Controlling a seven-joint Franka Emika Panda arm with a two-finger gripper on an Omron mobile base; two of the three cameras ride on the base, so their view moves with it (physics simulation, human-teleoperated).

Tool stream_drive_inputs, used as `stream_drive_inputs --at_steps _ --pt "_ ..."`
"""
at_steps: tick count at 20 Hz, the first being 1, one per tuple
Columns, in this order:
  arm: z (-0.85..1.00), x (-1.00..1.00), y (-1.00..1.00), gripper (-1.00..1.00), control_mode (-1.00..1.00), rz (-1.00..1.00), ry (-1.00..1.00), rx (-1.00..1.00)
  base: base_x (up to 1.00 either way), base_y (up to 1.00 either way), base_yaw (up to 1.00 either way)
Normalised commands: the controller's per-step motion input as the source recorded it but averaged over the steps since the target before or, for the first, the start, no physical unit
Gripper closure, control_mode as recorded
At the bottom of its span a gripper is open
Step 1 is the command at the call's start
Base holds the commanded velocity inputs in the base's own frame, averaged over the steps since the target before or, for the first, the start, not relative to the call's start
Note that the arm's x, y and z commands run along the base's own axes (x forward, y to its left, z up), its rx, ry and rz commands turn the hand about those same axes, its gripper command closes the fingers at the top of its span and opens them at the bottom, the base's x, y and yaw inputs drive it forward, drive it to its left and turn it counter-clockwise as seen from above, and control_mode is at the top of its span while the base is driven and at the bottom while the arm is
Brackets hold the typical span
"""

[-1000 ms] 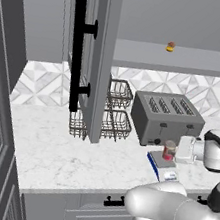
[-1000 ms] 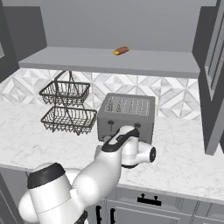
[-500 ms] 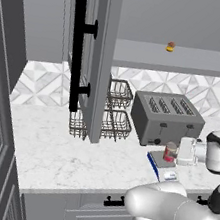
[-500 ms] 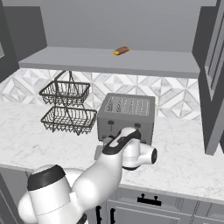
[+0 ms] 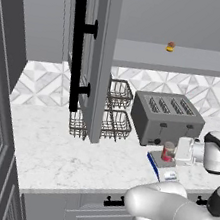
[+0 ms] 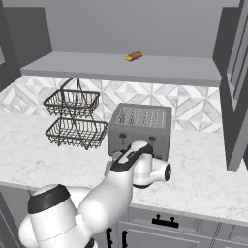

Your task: Pick the canned food and place it on the digital scale for weighing, and close the cabinet.

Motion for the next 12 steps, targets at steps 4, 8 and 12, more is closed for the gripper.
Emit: stream_drive_inputs --at_steps 4,8,12 --pt "0.00 0.00 0.00 -1.00 -1.00 0.00 0.00 0.00 0.00 0.00 0.00" --pt "0.00 0.00 -0.01 -1.00 -1.00 0.00 0.00 0.00 0.00 0.00 0.00" --pt "0.00 -0.09 -0.04 -1.00 -1.00 0.00 -0.01 0.00 0.00 0.00 0.00"
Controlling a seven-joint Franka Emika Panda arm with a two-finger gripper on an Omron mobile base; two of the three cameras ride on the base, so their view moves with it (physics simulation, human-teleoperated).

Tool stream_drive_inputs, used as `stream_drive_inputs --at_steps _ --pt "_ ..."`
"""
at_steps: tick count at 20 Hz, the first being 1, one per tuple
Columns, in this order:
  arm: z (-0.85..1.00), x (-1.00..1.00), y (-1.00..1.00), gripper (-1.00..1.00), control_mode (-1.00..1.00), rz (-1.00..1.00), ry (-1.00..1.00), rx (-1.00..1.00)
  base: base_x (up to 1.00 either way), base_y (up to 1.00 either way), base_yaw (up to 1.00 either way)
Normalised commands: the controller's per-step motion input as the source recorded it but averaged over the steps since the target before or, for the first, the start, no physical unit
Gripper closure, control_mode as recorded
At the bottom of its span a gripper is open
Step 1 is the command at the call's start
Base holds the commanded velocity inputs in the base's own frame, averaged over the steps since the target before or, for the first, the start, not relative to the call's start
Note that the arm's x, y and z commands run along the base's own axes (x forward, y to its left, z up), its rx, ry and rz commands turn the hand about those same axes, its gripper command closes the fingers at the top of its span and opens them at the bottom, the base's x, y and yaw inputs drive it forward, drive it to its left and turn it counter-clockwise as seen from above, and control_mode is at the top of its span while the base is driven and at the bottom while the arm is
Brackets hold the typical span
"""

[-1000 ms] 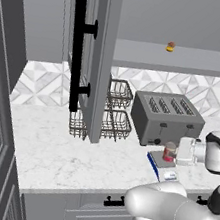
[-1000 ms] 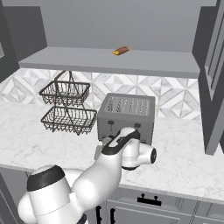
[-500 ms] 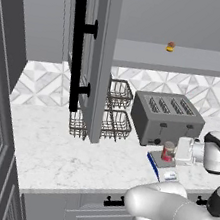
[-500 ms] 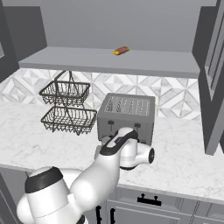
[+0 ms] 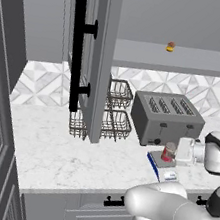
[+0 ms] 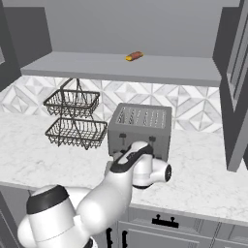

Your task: Pick the canned food and place it on the digital scale for weighing, and close the cabinet.

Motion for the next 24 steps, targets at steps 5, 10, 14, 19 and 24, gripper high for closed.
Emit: stream_drive_inputs --at_steps 5,10,14,19,24 --pt "0.00 -0.06 -0.47 -1.00 -1.00 -0.02 -0.01 0.00 0.00 0.00 0.00" --pt "0.00 -0.01 -0.66 -1.00 -1.00 -0.05 -0.02 0.01 0.00 0.00 0.00" --pt "0.25 -0.27 -0.72 -1.00 -1.00 -0.06 -0.34 0.13 0.00 0.00 0.00" --pt "0.55 -0.36 -0.78 -1.00 -1.00 -0.05 -0.62 0.33 0.00 0.00 0.00" --pt "0.62 -0.24 -0.83 -1.00 -1.00 -0.09 -0.54 0.35 0.00 0.00 0.00"
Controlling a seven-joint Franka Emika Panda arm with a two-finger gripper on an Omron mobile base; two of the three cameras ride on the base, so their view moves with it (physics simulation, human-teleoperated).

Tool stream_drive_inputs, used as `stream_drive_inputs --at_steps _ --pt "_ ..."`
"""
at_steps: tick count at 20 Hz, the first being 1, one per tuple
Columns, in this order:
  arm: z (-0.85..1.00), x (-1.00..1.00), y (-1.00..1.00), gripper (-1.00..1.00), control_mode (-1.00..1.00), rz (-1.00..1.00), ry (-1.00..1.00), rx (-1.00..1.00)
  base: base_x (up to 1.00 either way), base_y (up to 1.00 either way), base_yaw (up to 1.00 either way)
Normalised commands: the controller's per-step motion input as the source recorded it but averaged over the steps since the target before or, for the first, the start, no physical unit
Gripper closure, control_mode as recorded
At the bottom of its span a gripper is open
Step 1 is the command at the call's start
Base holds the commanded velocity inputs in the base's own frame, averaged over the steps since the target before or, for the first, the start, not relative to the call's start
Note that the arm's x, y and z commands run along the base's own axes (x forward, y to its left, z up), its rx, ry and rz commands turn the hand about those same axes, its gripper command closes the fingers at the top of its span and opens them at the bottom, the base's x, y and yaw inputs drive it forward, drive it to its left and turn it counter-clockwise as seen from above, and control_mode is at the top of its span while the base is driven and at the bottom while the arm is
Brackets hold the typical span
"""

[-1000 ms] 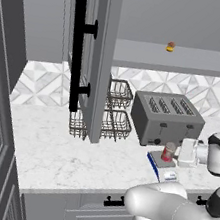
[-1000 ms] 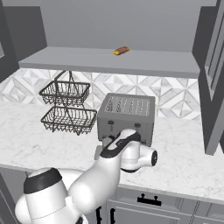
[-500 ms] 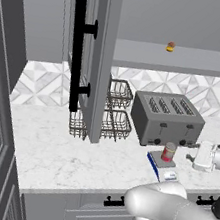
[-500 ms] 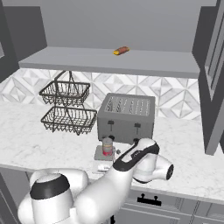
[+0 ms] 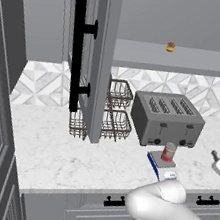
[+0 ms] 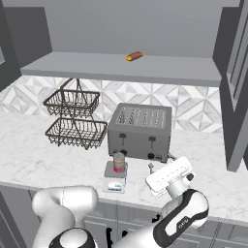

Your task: Pick the canned food and place it on the digital scale for weighing, and close the cabinet.

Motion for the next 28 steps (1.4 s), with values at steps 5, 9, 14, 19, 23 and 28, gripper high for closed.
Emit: stream_drive_inputs --at_steps 5,9,14,19,23,28 --pt "0.80 -0.23 -0.88 -1.00 -1.00 -0.09 -0.35 0.23 0.00 0.00 0.00" --pt "0.84 -0.32 -0.85 -1.00 -1.00 -0.11 -0.28 0.16 0.00 0.00 0.00" --pt "0.66 -0.34 -0.82 -1.00 -1.00 -0.14 -0.28 0.17 0.00 0.00 0.00" --pt "0.15 -0.13 -0.40 -1.00 -1.00 -0.13 -0.14 0.09 0.00 0.00 0.00" --pt "-0.06 0.00 -0.17 -1.00 -1.00 -0.11 -0.01 0.01 0.00 0.00 0.00" --pt "-0.01 0.00 -0.37 -1.00 -1.00 -0.04 0.02 0.00 0.00 0.00 0.00"
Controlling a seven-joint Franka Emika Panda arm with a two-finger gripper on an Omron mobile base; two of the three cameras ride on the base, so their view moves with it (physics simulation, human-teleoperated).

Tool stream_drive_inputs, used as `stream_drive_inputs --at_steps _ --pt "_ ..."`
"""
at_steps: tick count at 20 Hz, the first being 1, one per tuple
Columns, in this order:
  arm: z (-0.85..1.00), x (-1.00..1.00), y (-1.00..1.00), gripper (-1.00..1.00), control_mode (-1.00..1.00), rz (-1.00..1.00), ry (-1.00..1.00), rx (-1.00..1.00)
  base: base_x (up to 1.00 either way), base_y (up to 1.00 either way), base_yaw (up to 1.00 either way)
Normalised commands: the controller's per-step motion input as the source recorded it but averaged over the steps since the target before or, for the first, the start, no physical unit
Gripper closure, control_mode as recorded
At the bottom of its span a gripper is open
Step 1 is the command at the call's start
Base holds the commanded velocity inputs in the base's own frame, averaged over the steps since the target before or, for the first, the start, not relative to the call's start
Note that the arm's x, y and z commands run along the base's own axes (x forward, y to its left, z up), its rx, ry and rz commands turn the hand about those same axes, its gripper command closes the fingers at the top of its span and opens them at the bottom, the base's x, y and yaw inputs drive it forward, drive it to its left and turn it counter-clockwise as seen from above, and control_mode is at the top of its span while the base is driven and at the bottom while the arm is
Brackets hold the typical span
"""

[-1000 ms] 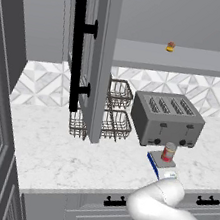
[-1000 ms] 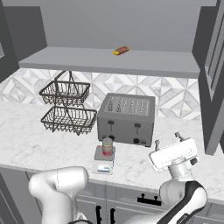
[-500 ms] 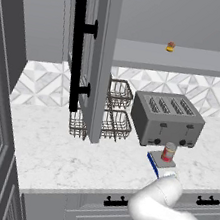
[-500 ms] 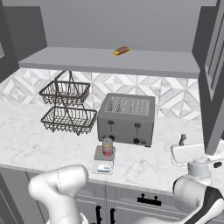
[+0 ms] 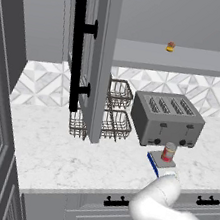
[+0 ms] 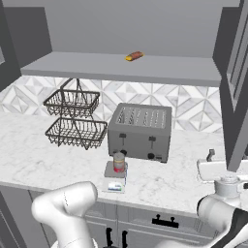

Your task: Pick the canned food and place it on the digital scale for weighing, and close the cabinet.

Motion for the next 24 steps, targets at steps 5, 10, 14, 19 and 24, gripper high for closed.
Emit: stream_drive_inputs --at_steps 5,10,14,19,24 --pt "0.00 0.00 -0.61 -1.00 -1.00 -0.01 0.01 0.01 0.00 0.00 0.00" --pt "0.00 0.00 -0.53 -1.00 -1.00 -0.02 0.01 0.00 0.00 0.00 0.00" --pt "0.00 0.00 -0.12 -1.00 -1.00 -0.01 0.00 0.00 0.00 0.00 0.00" --pt "0.00 0.00 0.00 -1.00 -1.00 0.00 0.00 0.00 0.00 0.00 0.00" --pt "0.00 0.00 -0.22 -1.00 -1.00 0.00 0.00 0.00 0.00 0.00 0.00"
